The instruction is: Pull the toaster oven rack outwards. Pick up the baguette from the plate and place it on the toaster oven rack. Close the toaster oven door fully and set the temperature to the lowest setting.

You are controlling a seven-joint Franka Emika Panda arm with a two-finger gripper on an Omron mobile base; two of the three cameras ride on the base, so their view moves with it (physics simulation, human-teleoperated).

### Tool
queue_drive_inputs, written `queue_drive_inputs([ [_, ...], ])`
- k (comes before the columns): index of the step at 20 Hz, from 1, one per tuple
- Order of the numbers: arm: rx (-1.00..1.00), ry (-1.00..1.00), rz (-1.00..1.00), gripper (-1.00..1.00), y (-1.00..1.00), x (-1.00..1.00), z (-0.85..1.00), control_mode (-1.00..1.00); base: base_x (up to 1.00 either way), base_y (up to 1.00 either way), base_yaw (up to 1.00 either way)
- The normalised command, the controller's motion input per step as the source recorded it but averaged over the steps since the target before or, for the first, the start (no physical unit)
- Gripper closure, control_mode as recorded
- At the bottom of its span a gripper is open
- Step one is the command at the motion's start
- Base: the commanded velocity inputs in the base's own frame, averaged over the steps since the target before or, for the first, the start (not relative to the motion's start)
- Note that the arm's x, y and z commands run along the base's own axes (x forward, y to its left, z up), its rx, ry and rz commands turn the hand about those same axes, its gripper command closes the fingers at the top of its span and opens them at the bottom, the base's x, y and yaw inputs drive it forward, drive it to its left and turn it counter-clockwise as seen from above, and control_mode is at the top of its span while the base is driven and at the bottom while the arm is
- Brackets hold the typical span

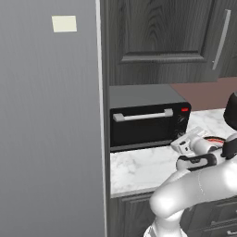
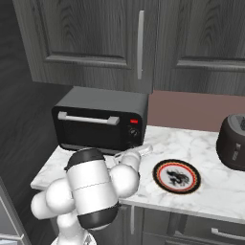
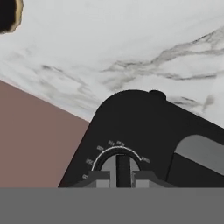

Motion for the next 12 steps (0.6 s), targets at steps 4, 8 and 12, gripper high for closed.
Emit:
queue_drive_inputs([
  [4,-0.14,-0.10,0.12,1.00,-0.06,0.06,-0.09,-1.00,0.00,0.00,0.00],
  [8,-0.16,-0.05,0.08,1.00,-0.04,0.06,-0.06,-1.00,0.00,0.00,0.00],
  [12,-0.19,-0.01,0.04,1.00,-0.06,0.05,-0.08,-1.00,0.00,0.00,0.00],
])
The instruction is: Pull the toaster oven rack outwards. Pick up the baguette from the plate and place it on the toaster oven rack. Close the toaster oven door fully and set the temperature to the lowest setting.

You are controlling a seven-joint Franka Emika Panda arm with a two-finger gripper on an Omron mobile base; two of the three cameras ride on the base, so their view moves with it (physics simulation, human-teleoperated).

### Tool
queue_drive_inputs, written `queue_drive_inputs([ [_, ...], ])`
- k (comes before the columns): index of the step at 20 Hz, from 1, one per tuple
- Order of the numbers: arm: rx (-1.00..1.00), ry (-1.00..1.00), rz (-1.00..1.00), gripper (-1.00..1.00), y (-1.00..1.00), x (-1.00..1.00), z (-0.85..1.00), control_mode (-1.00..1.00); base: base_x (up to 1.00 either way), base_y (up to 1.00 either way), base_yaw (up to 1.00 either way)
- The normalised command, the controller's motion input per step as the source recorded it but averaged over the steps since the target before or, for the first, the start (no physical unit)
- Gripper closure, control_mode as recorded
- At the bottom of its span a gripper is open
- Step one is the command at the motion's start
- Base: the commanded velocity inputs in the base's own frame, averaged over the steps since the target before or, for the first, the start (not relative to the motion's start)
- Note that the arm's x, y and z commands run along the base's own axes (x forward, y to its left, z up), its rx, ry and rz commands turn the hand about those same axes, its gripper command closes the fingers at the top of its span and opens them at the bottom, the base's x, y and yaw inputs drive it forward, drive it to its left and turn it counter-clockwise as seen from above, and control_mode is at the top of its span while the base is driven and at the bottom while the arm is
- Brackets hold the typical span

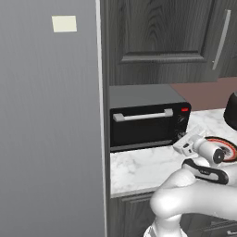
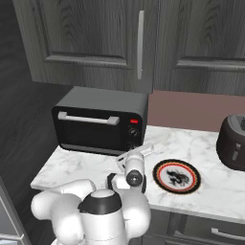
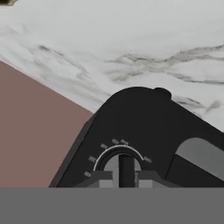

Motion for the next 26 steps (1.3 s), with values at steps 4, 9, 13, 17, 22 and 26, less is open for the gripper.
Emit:
queue_drive_inputs([
  [4,-0.24,0.00,0.01,1.00,-0.14,0.05,-0.11,-1.00,0.00,0.00,0.00],
  [9,-0.23,0.00,0.03,1.00,-0.09,0.03,-0.12,-1.00,0.00,0.00,0.00],
  [13,-0.19,0.00,0.03,1.00,-0.01,0.01,-0.11,-1.00,0.00,0.00,0.00],
  [17,-0.18,0.00,0.03,1.00,0.00,0.04,-0.09,-1.00,0.00,0.00,0.00],
  [22,-0.20,0.00,0.02,1.00,-0.01,0.05,-0.11,-1.00,0.00,0.00,0.00],
  [26,-0.22,0.00,0.01,1.00,-0.07,0.01,-0.05,-1.00,0.00,0.00,0.00],
])
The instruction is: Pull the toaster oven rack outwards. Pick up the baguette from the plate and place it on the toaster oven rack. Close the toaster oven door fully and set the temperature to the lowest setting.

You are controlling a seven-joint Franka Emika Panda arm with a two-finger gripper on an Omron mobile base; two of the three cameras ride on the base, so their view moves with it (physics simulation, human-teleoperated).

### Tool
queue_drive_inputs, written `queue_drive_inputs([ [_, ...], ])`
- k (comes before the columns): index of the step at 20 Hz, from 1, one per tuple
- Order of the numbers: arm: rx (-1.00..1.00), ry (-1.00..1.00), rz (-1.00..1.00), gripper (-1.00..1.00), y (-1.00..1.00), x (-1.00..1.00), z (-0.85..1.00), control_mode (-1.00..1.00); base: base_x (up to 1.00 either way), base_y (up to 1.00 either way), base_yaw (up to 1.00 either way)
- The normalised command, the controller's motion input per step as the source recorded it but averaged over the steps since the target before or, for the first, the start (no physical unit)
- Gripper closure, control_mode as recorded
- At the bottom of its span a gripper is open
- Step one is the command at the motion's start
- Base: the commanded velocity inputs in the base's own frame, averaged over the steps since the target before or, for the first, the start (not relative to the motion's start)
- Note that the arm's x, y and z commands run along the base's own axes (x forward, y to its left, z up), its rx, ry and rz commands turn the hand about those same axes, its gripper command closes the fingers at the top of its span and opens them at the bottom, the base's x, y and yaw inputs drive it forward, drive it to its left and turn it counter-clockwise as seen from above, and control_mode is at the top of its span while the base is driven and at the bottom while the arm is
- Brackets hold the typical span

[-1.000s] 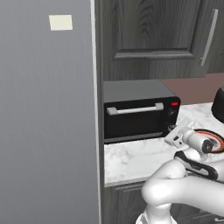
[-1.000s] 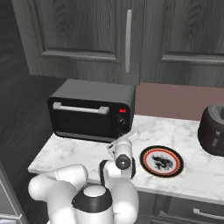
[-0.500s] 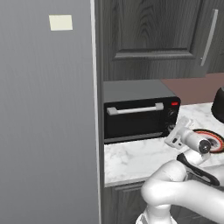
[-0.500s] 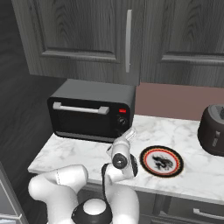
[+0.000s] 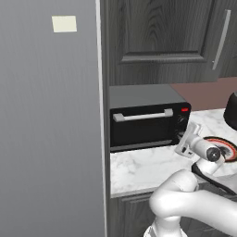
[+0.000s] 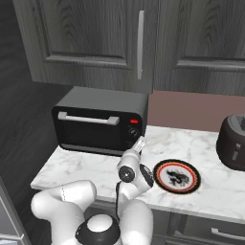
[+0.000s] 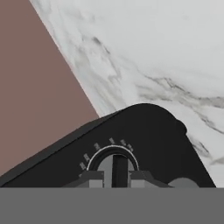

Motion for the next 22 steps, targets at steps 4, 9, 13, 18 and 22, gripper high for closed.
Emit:
queue_drive_inputs([
  [4,-0.22,0.00,0.00,1.00,-0.11,0.00,-0.10,-1.00,0.00,0.00,0.00],
  [9,-0.21,0.00,0.01,1.00,-0.10,0.00,-0.13,-1.00,0.00,0.00,0.00],
  [13,-0.20,-0.01,0.01,1.00,-0.12,0.00,-0.05,-1.00,0.00,0.00,0.00],
  [18,-0.19,0.00,0.02,1.00,-0.13,0.00,-0.01,-1.00,0.00,0.00,0.00],
  [22,-0.20,0.00,0.02,1.00,-0.09,0.00,-0.04,-1.00,0.00,0.00,0.00],
])
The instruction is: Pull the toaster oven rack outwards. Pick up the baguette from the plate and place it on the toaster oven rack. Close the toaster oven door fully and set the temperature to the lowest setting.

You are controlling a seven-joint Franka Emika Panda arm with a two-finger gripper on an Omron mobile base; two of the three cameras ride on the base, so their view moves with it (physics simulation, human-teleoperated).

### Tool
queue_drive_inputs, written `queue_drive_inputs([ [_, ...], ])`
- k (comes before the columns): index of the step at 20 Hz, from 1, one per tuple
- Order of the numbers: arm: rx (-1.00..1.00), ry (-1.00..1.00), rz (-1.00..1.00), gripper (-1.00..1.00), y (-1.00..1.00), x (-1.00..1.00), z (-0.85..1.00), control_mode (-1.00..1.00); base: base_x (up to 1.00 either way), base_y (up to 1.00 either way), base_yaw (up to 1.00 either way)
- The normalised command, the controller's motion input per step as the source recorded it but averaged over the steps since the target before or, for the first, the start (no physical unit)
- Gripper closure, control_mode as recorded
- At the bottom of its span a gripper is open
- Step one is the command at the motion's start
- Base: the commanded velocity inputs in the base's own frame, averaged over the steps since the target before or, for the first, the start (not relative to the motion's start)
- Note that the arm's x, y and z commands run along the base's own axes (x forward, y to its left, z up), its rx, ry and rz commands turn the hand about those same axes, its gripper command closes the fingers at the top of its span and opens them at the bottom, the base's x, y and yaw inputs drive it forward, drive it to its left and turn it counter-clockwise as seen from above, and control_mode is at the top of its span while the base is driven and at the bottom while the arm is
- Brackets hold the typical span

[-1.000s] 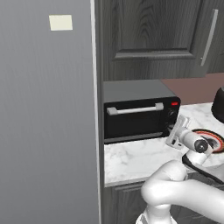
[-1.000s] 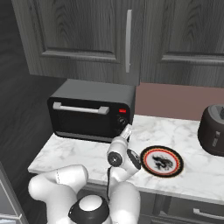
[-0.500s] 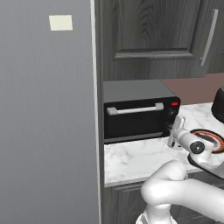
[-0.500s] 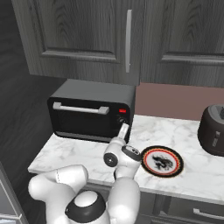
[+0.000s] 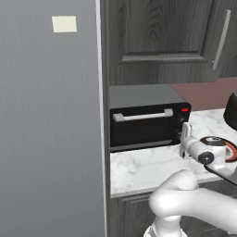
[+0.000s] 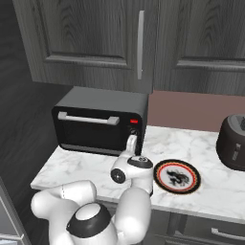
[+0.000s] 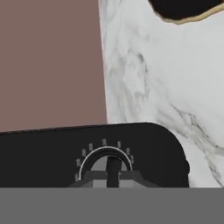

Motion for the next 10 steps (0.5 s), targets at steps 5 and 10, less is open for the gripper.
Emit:
queue_drive_inputs([
  [5,-0.21,-0.01,0.04,1.00,-0.04,0.00,-0.06,-1.00,0.00,0.00,0.00],
  [10,-0.22,-0.01,0.04,1.00,0.00,0.00,0.00,-1.00,0.00,0.00,0.00],
])
